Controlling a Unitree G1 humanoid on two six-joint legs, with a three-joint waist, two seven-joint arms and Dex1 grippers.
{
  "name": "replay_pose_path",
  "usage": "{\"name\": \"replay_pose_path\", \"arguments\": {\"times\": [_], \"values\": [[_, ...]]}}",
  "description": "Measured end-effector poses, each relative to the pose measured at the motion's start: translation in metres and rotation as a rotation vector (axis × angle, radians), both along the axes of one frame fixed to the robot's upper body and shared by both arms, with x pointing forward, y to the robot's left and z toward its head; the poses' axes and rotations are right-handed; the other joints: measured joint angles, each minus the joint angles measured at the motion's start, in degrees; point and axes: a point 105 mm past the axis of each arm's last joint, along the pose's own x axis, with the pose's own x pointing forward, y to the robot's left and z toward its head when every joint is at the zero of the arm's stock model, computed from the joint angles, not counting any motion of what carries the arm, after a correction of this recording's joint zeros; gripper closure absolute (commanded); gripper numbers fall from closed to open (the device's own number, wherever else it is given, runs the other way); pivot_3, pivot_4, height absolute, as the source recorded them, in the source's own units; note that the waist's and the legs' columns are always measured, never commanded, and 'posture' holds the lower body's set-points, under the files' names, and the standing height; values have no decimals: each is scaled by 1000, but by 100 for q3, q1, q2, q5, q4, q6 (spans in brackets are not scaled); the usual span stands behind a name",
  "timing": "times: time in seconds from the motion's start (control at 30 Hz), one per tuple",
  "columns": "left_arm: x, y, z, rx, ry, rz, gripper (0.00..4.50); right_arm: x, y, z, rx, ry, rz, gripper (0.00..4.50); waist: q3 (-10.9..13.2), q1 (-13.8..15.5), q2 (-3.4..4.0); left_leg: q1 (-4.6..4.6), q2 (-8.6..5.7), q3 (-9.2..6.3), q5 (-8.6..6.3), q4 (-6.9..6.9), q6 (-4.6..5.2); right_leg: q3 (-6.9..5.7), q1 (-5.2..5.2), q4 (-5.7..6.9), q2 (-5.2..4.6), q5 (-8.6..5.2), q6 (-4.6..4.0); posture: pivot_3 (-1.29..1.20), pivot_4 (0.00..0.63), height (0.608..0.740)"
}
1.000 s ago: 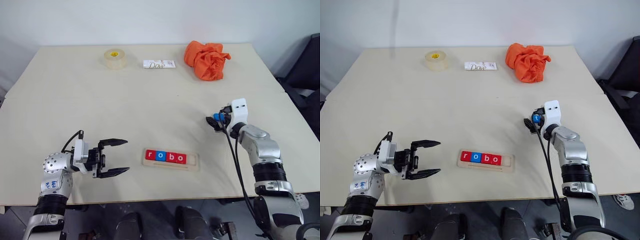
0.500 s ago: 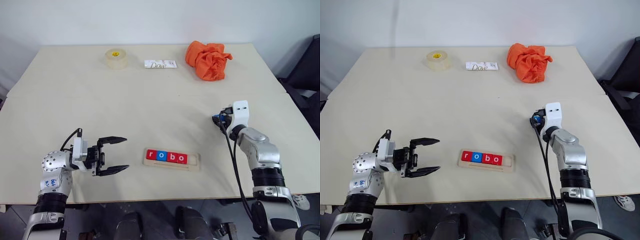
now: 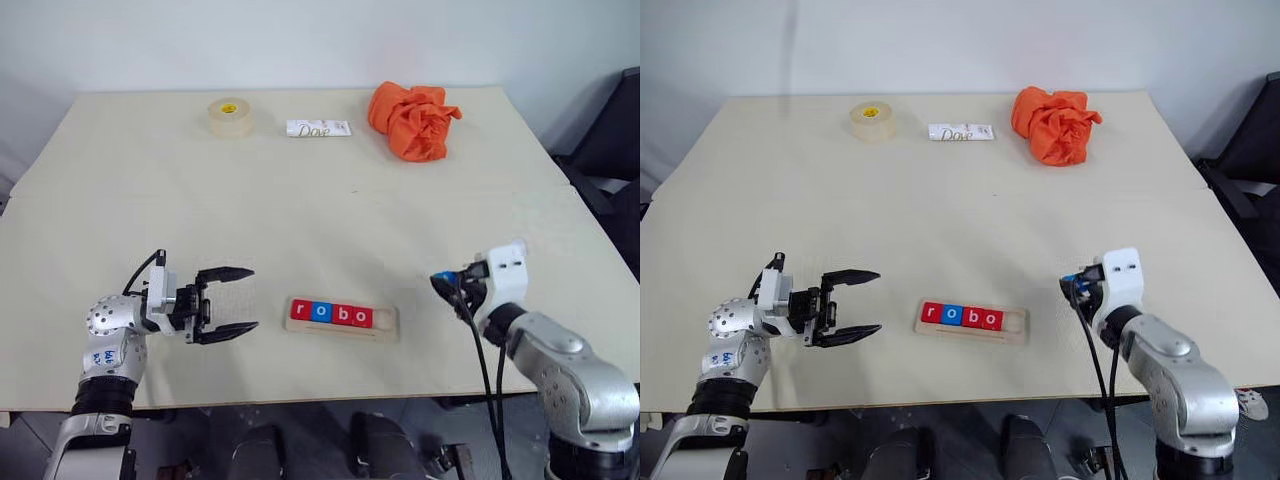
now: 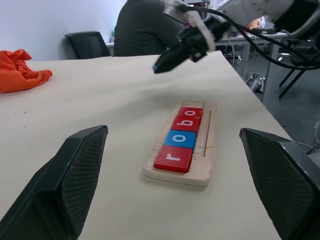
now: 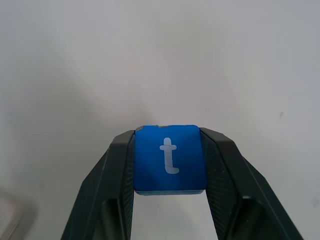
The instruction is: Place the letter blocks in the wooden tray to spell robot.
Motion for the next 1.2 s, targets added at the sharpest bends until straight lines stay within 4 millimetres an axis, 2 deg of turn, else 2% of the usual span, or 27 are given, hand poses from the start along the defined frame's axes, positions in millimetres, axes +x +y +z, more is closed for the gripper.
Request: {"name": "replay_pose_path", "arguments": {"times": [0.3, 0.6, 0.8, 1.0, 1.2], "values": [[2, -1, 0, 3, 4, -4, 0, -10, -8, -21, 11, 57, -82, 3018, 0, -1, 0, -1, -1, -1, 0, -2, 0, -1, 0, -2, 0, -1, -1, 0, 150, 740], [2, -1, 0, 4, 3, -4, 0, -12, -9, -19, 0, 31, -61, 35, 0, -2, 0, -1, -1, -2, 0, -3, 0, -1, 0, -3, 0, -1, -1, 0, 150, 740], [2, -2, 1, 6, 1, -9, 0, -10, -13, -1, -105, -29, 84, 35, 0, -2, -1, 0, -1, -4, 0, -4, 0, -2, 2, -6, 1, -1, 0, 0, 150, 740], [2, -3, 1, 4, 1, -14, 0, -11, -12, 6, -308, -13, 396, 35, 1, -2, -2, 1, -3, -1, 0, -5, 1, -2, 5, -8, 0, -1, 3, 0, 150, 740], [-4, -6, -3, 3, 3, -25, 0, 1, -28, 11, -510, 28, 670, 35, 7, -5, -12, 5, -2, 3, 1, -4, 0, -1, 5, -8, 1, 0, 5, 0, 150, 740]]}}
